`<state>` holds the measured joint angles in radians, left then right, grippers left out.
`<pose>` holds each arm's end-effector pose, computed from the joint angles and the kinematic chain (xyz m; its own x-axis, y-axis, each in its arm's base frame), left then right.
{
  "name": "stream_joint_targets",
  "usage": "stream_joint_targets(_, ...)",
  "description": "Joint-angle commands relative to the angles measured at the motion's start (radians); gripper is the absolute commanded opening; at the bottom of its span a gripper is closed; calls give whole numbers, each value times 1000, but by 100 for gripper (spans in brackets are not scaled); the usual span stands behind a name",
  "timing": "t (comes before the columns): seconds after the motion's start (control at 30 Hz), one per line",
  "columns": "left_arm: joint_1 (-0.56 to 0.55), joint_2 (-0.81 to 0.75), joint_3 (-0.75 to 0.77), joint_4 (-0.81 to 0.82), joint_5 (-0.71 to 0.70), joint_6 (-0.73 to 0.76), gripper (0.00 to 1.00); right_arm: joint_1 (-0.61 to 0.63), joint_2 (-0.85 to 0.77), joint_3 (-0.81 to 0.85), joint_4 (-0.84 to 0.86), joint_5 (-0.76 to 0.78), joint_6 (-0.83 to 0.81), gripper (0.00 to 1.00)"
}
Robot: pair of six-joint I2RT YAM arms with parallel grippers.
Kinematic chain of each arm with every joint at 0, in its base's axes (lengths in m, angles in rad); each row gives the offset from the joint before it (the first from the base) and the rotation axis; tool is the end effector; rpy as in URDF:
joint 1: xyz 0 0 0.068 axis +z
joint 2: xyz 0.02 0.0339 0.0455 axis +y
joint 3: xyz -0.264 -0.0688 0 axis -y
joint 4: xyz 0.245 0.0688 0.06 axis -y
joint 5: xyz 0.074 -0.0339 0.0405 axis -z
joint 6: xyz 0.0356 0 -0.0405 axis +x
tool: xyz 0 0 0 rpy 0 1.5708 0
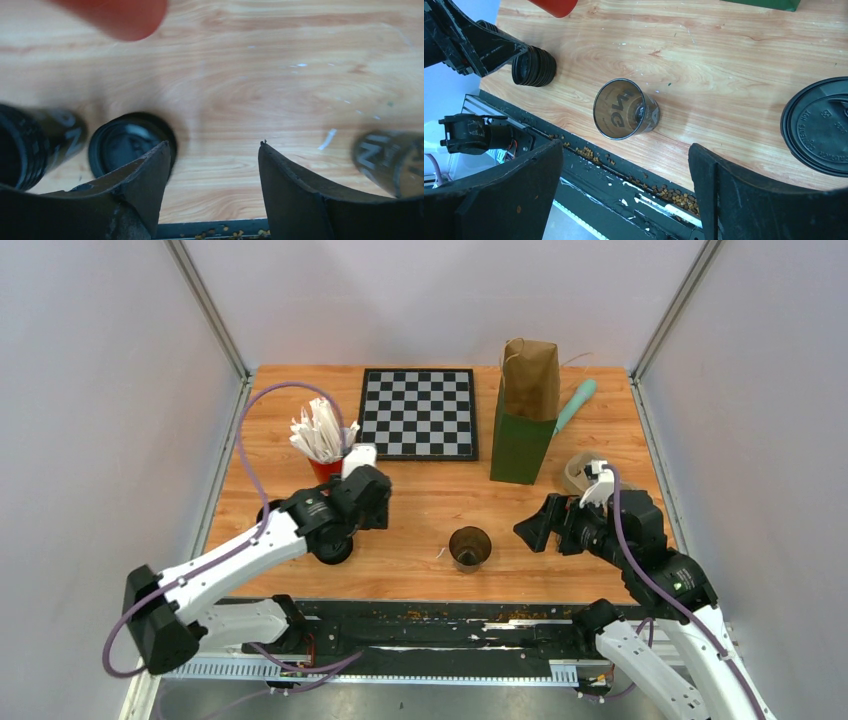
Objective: Pack the takeout coffee
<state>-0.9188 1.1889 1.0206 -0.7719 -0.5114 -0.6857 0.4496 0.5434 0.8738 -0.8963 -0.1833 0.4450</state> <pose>0.1565 -0.1763 0.2918 -0.7074 0.0166 -0.7066 0.0907 0.9936 -0.0674 0.0857 0.0486 0.3278 -0.6795 0.1421 -0.7198 -0.3029 0.8392 0.4516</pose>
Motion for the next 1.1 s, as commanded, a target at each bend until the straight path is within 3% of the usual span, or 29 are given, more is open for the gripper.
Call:
stream_joint_targets(0.0,125,-151,-112,4,20,-85,69,4,8,-2,69,-22,21,95)
stream_joint_targets(0.17,218,-227,-205,18,63,-68,60,4,13,-22,100,-39,33,95)
stream_joint_targets(0.53,307,-198,-336,152,150,-34,46,4,3,-19,91,-13,43,94)
stream_joint_targets(1.07,314,-210,-381,178,154,-3,24,4,30,-25,100,-22,35,94)
